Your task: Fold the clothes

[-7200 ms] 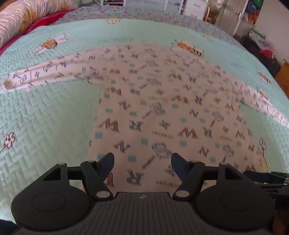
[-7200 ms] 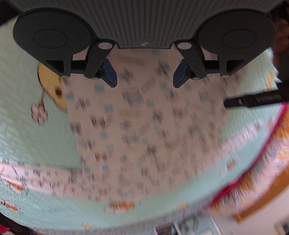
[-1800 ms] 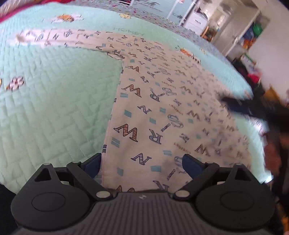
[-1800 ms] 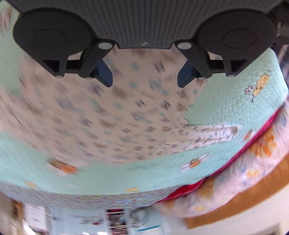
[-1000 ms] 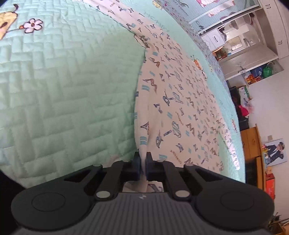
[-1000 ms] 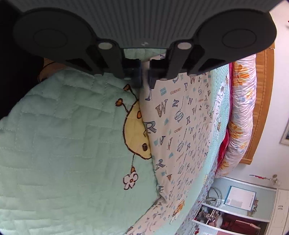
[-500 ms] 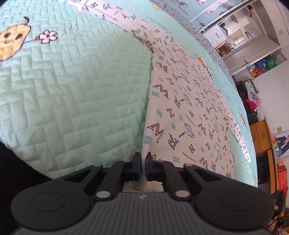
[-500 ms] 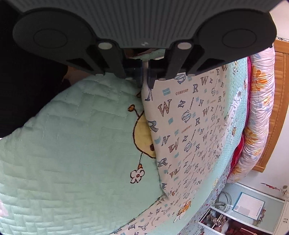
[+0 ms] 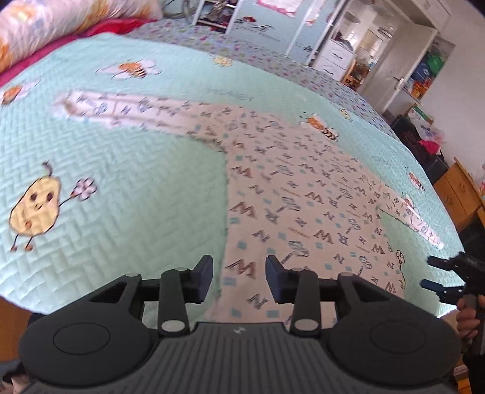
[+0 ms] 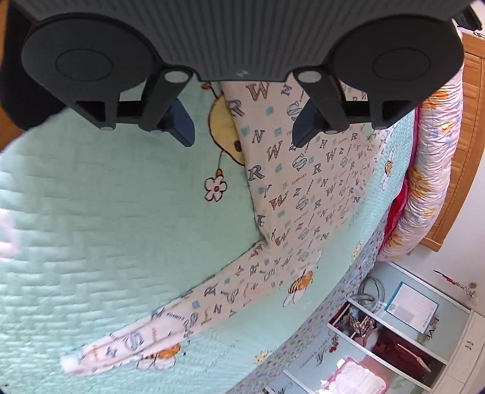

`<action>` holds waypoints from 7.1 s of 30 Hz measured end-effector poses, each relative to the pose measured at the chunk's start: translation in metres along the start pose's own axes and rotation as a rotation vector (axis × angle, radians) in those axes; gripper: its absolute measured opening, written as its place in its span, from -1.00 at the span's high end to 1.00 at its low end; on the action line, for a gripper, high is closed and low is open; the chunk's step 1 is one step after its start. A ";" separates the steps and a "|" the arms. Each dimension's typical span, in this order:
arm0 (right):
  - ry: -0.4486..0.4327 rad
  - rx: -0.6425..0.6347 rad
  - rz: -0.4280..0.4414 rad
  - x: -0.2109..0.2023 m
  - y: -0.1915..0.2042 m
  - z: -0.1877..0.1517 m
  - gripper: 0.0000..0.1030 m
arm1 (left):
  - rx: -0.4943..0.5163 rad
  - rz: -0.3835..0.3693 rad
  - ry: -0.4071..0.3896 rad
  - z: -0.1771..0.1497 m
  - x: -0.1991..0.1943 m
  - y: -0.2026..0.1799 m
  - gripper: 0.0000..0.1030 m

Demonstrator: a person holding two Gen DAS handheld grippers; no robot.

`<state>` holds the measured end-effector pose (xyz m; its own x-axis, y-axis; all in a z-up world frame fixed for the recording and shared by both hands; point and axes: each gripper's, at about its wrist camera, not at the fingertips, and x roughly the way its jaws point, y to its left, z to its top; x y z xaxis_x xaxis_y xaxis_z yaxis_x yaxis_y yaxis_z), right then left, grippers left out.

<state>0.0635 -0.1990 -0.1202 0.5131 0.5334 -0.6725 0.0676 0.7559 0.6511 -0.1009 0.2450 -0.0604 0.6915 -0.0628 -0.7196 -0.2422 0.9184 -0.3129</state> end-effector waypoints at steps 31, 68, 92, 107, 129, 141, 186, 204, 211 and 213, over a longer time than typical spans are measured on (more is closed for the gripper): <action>-0.063 -0.232 -0.202 0.002 0.005 -0.025 0.21 | 0.182 -0.045 0.153 -0.042 0.060 -0.028 0.00; -0.605 0.454 -0.058 -0.028 -0.219 0.220 0.27 | 0.279 -0.016 0.210 -0.015 0.092 -0.103 -0.06; -0.352 -0.045 -0.111 0.106 -0.022 0.206 0.10 | 0.133 -0.048 0.195 -0.008 0.098 -0.061 -0.14; -0.292 -0.065 -0.037 0.186 0.049 0.219 0.06 | 0.033 -0.020 0.137 0.006 0.092 -0.021 -0.15; 0.188 -0.683 0.063 0.283 0.153 0.254 0.03 | -0.009 -0.065 0.163 0.020 0.114 -0.015 -0.16; 0.276 -0.800 0.234 0.309 0.141 0.257 0.84 | 0.010 -0.078 0.181 0.034 0.138 -0.027 -0.22; -0.040 -0.305 0.224 0.083 0.110 0.067 -0.22 | -1.051 0.180 -0.441 0.125 0.104 0.309 0.94; -0.014 -0.257 0.279 0.073 0.104 0.052 -0.23 | -0.903 0.234 -0.505 0.106 0.039 0.280 0.04; 0.010 -0.236 0.304 0.082 0.107 0.042 -0.23 | -0.431 0.070 -0.312 0.141 0.109 0.158 -0.03; 0.005 -0.243 0.300 0.081 0.107 0.040 -0.23 | -0.367 0.080 -0.241 0.146 0.143 0.140 -0.03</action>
<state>0.1467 -0.0905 -0.0907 0.4746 0.7461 -0.4670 -0.2899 0.6335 0.7174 0.0633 0.4221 -0.1162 0.7894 0.1358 -0.5987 -0.4967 0.7145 -0.4928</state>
